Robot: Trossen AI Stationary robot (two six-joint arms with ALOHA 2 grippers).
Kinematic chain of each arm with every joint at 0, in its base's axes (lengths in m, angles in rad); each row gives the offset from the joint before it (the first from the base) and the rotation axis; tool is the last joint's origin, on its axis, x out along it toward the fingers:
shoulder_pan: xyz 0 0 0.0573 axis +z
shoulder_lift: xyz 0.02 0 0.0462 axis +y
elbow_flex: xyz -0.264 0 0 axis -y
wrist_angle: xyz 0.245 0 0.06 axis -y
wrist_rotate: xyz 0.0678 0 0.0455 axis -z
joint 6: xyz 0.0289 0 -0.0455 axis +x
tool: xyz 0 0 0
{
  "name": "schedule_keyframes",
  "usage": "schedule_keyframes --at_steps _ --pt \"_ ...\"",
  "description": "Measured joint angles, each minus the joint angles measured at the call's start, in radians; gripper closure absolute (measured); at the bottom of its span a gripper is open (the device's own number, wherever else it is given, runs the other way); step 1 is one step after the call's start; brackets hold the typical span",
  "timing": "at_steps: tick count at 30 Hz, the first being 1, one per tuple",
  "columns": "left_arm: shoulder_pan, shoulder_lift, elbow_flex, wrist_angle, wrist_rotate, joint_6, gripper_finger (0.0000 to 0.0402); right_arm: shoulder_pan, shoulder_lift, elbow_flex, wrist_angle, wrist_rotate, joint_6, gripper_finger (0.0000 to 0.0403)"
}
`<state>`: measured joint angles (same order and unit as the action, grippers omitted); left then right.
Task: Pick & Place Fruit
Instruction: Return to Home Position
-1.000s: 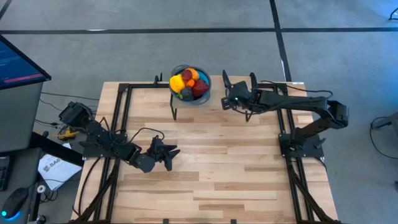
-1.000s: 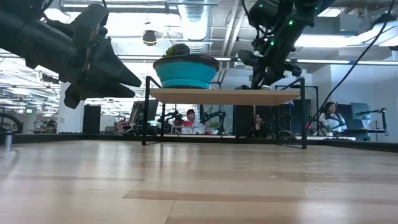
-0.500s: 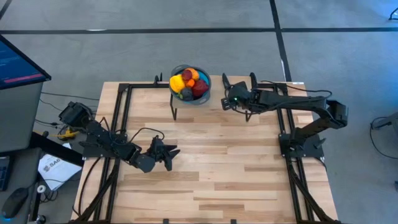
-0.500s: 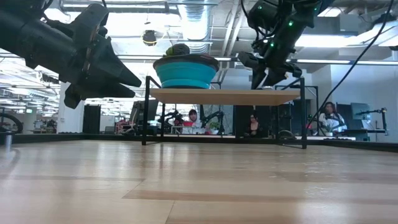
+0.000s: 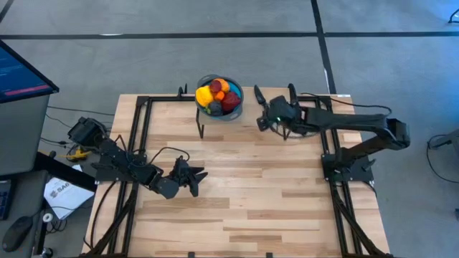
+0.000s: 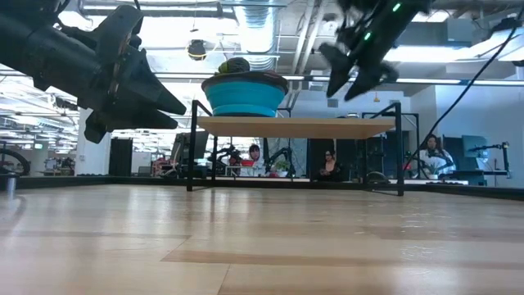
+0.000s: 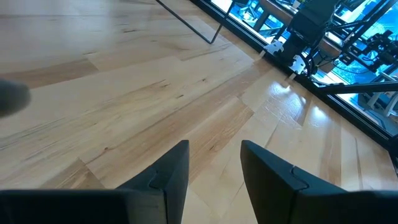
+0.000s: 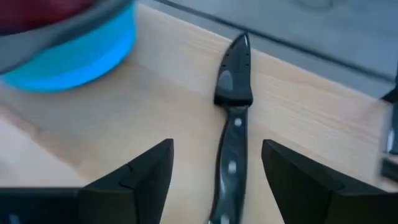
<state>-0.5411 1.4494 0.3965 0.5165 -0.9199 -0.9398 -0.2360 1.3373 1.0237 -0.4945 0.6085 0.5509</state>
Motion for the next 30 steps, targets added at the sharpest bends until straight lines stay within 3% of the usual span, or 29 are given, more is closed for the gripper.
schedule_keyframes --at_steps 3,7,13,17,22,27,30 --pt "-0.001 0.0 0.0 0.0 0.0 0.0 0.0262 0.14 -0.079 0.0 -0.093 0.108 0.0 0.0172" --pt "-0.002 0.0 0.0 0.0 0.0 0.0 0.0262 0.411 -0.19 0.0 -0.213 0.228 0.047 0.0192" --pt "-0.002 0.0 0.0 0.0 0.0 0.0 0.0262 0.816 -0.32 0.0 -0.348 0.246 0.143 0.0224" --pt "-0.002 -0.003 0.0 0.004 0.0 0.0 0.0262 0.994 -0.379 0.0 -0.327 0.227 0.166 0.024" --pt "-0.002 -0.003 0.0 0.009 0.0 0.0 0.0262 1.117 -0.378 0.0 -0.268 0.233 0.209 0.0251" --pt "0.02 -0.003 0.0 0.039 0.003 0.007 0.0262 1.095 -0.372 -0.067 -0.095 0.339 -0.086 0.0256" --pt "0.035 -0.003 0.0 0.07 0.054 0.119 0.0262 1.023 -0.391 -0.148 0.142 0.29 -0.231 0.0257"
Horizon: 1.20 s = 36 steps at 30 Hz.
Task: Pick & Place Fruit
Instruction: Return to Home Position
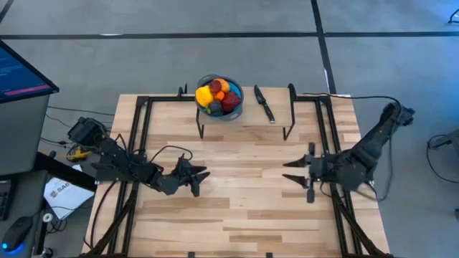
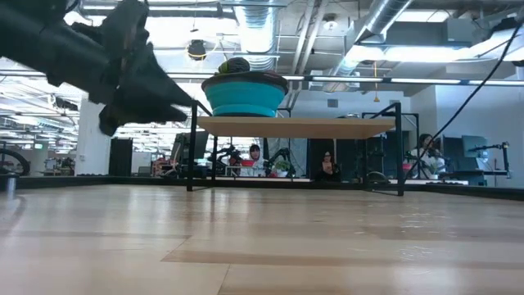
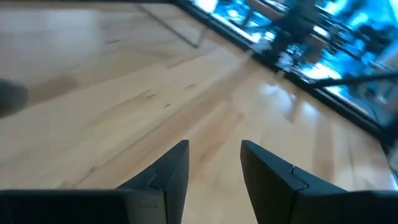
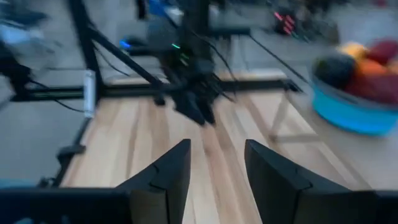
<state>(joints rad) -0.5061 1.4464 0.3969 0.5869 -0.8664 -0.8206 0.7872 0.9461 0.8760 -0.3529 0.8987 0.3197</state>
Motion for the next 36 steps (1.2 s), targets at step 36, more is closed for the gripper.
schedule_keyframes --at_steps 36 --pt "0.408 -0.966 -0.39 -0.05 0.605 0.826 0.0262 -0.657 -0.711 -0.719 0.613 -0.852 -0.241 0.0252"
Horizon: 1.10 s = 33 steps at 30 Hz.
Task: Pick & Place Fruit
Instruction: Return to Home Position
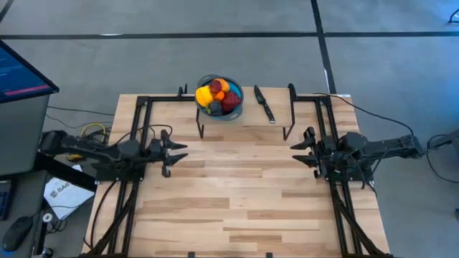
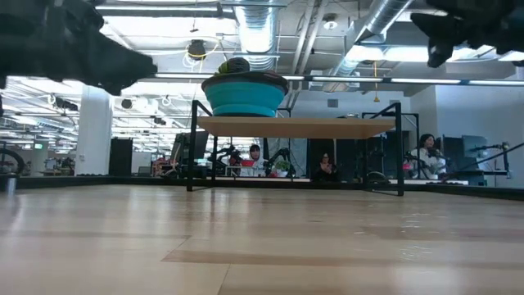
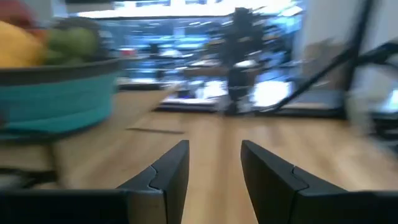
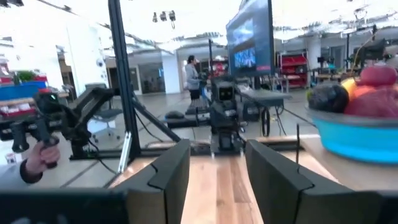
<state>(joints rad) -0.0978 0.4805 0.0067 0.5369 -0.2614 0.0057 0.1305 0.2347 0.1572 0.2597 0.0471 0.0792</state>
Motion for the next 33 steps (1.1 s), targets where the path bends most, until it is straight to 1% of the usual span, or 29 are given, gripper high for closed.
schedule_keyframes --at_steps 2,4,8,11,12,13,18,22,24,27,30,31,33 --pt "-0.076 0.015 0.0 0.0 -0.173 0.062 0.0262 -0.002 -0.023 -0.002 -0.038 0.003 -0.001 0.0253" --pt "-0.143 0.02 0.0 0.0 -0.294 0.114 0.0262 -0.003 -0.04 -0.002 -0.058 0.005 0.0 0.0252" --pt "-0.251 0.001 0.0 -0.016 -0.387 0.177 0.0262 -0.001 -0.062 -0.002 -0.105 0.004 0.0 0.0249" --pt "-0.29 -0.052 0.0 -0.101 -0.55 0.143 0.0262 -0.001 -0.079 -0.001 -0.133 0.005 0.005 0.0246" --pt "-0.294 -0.077 0.0 -0.123 -0.57 0.135 0.0262 -0.001 -0.084 -0.001 -0.142 0.005 0.009 0.0246" --pt "-0.296 -0.101 0.0 -0.137 -0.568 0.127 0.0262 -0.001 -0.088 -0.001 -0.151 0.005 0.015 0.0245" --pt "-0.296 -0.245 0.0 -0.26 -0.474 0.111 0.0262 -0.001 -0.107 -0.001 -0.199 0.005 0.019 0.0248" --pt "-0.296 -0.401 0.0 -0.379 -0.389 0.112 0.0262 0.002 -0.113 -0.001 -0.225 0.004 0.023 0.025" --pt "-0.296 -0.48 0.0 -0.445 -0.356 0.112 0.0262 0.002 -0.112 -0.004 -0.233 0.004 -0.005 0.025" --pt "-0.295 -0.481 0.002 -0.454 -0.324 0.117 0.0262 -0.001 -0.127 -0.048 -0.159 0.004 -0.055 0.0247" --pt "-0.295 -0.478 0.002 -0.457 -0.303 0.117 0.0262 -0.021 -0.184 -0.111 -0.08 0.005 -0.083 0.0245" --pt "-0.295 -0.481 0.002 -0.456 -0.299 0.118 0.0262 -0.028 -0.21 -0.135 -0.066 0.005 -0.087 0.0245" --pt "-0.295 -0.48 0.002 -0.458 -0.298 0.122 0.0262 -0.049 -0.232 -0.149 -0.108 0.006 -0.084 0.0245"
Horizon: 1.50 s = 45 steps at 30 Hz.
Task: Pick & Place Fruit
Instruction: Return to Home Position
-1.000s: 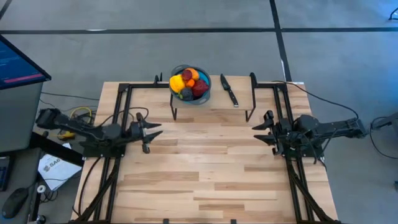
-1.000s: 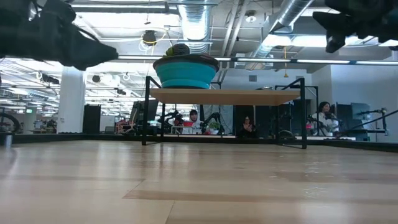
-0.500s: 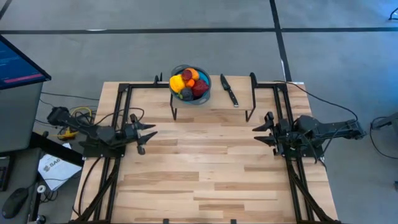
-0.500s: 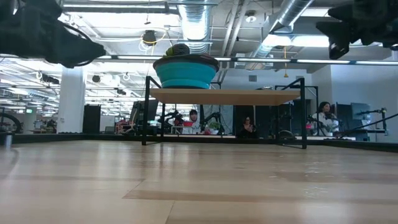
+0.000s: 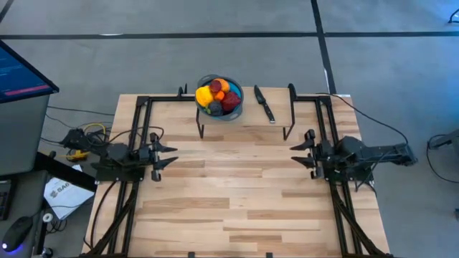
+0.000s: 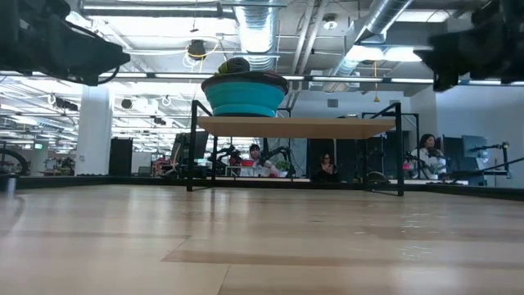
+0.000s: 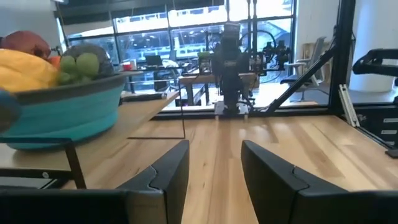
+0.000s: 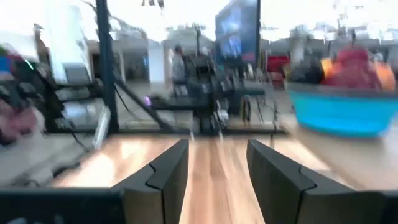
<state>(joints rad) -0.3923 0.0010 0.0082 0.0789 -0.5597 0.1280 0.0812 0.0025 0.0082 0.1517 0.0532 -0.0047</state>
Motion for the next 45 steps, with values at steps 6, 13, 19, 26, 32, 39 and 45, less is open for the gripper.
schedule_keyframes --at_steps 6,13,19,26,32,39,45 --pt "0.0 0.024 -0.001 0.007 0.0 -0.03 0.0262 -0.034 0.035 0.0 -0.048 0.003 0.005 0.0251" --pt "0.0 0.076 -0.001 0.013 0.0 -0.031 0.0262 -0.034 0.035 0.0 -0.066 0.003 0.005 0.0252" --pt "0.0 0.121 -0.001 0.02 0.0 -0.031 0.0262 -0.034 0.036 0.0 -0.068 0.003 0.005 0.0248" --pt "0.0 0.169 -0.001 0.022 0.0 -0.031 0.0262 -0.034 0.036 -0.001 -0.068 0.003 0.005 0.0251" --pt "0.001 0.205 -0.001 0.026 0.0 -0.031 0.0262 -0.023 0.001 -0.002 -0.105 0.002 0.013 0.0251" --pt "0.001 0.232 -0.001 0.032 0.0 -0.031 0.0262 -0.036 0.0 -0.002 -0.135 -0.026 0.126 0.0246" --pt "0.001 0.238 -0.001 0.034 0.0 -0.031 0.0262 -0.058 0.0 -0.002 -0.138 -0.049 0.034 0.0247"
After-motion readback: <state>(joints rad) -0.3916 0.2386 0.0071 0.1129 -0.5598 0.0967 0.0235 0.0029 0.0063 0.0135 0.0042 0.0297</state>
